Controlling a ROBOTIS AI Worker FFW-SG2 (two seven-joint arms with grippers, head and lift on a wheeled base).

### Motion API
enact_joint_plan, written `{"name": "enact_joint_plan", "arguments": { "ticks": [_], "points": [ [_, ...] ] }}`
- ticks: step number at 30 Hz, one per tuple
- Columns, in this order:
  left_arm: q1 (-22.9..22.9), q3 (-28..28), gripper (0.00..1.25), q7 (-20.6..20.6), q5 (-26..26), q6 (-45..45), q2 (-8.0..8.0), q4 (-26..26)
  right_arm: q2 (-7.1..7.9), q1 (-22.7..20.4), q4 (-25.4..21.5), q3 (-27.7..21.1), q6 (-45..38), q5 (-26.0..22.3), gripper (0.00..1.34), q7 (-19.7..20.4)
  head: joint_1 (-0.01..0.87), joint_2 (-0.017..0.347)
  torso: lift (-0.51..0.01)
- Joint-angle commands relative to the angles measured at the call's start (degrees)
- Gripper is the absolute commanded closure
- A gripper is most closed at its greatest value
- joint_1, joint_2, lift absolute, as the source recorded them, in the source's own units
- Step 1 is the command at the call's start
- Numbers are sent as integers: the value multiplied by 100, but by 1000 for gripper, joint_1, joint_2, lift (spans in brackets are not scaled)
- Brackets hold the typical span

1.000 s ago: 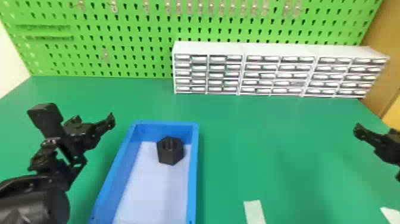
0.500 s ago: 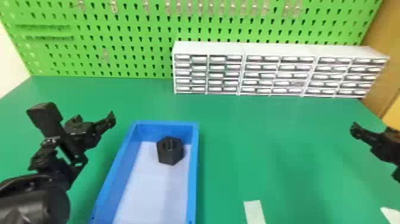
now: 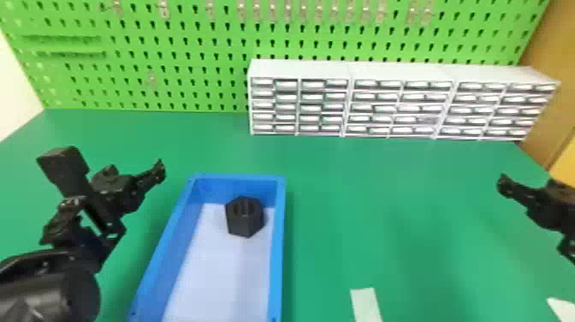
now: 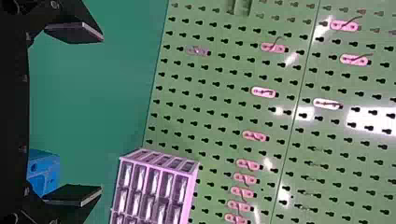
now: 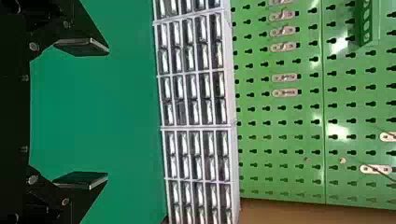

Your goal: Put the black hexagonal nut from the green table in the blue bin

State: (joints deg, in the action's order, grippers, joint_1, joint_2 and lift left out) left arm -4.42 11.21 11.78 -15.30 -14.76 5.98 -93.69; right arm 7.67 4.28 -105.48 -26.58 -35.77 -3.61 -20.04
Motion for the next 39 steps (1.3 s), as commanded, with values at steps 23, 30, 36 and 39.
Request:
{"name": "enact_joint_plan", "arguments": {
  "ticks": [23,30,36,39],
  "points": [
    [-33,-31,136,0,18,0,0,-9,-3,-6,1,13,0,18,331,0,666,32,-100],
    [-42,-40,137,0,27,0,0,-9,-38,-6,1,22,35,62,334,0,666,32,-100],
    [-42,-40,137,0,27,0,0,-9,-55,-6,1,22,53,88,332,0,666,32,-100],
    [-42,-40,136,0,27,0,0,-9,-46,-6,1,22,44,88,332,0,666,32,-100]
  ]
}}
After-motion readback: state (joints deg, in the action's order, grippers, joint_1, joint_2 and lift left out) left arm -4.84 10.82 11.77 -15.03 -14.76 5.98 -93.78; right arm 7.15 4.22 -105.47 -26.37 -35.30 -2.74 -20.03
